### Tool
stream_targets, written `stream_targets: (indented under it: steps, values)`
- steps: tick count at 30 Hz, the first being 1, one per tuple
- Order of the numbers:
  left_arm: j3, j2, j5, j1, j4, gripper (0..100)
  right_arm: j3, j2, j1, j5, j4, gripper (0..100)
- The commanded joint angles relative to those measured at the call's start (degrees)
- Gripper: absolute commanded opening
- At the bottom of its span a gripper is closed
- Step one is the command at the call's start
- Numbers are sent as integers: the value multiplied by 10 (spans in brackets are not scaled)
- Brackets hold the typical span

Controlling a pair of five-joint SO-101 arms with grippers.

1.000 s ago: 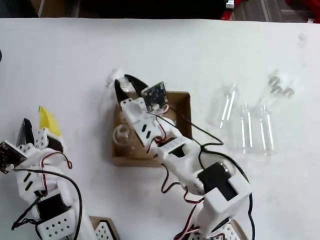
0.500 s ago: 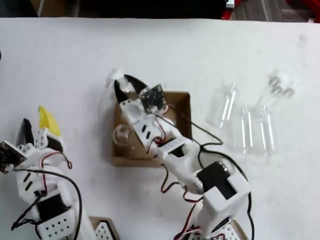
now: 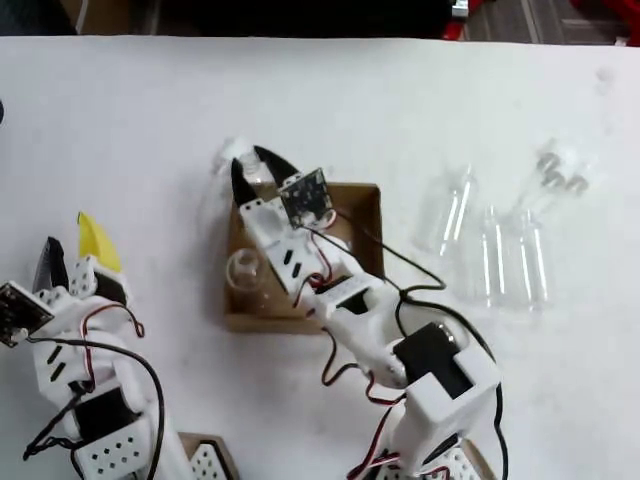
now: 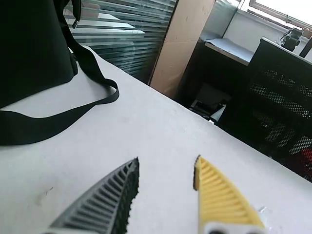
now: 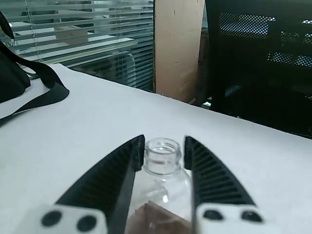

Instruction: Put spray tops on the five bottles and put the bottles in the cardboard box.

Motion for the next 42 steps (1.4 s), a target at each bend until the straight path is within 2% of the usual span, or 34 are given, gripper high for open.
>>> stream_targets:
  steps: [1,9,14,17,20,23,26,29,34,39,42]
  values:
    - [-2,-4,4,7,-11,181,-14,-10,-11,4,14,269]
    - [-2,-4,4,7,-11,181,-11,-34,-18,4,20,276]
    - [-2,-4,4,7,-11,181,25,-132,-15,4,24,276]
    - [-2,-4,4,7,-11,181,40,-212,-15,4,92,276]
    - [-2,-4,4,7,-11,181,35,-307,6,3,217,276]
    - [-2,-4,4,7,-11,181,8,-416,56,-65,385,276]
    - [-2,-4,4,7,-11,181,-55,-491,137,-147,612,276]
    - [-2,-4,4,7,-11,181,-151,-508,202,-144,850,276]
    - [-2,-4,4,7,-11,181,-285,-435,221,-67,1127,276]
    - [-2,-4,4,7,-11,181,-403,-277,220,-40,1286,276]
    - [-2,-4,4,7,-6,181,-465,-160,207,-43,1344,276]
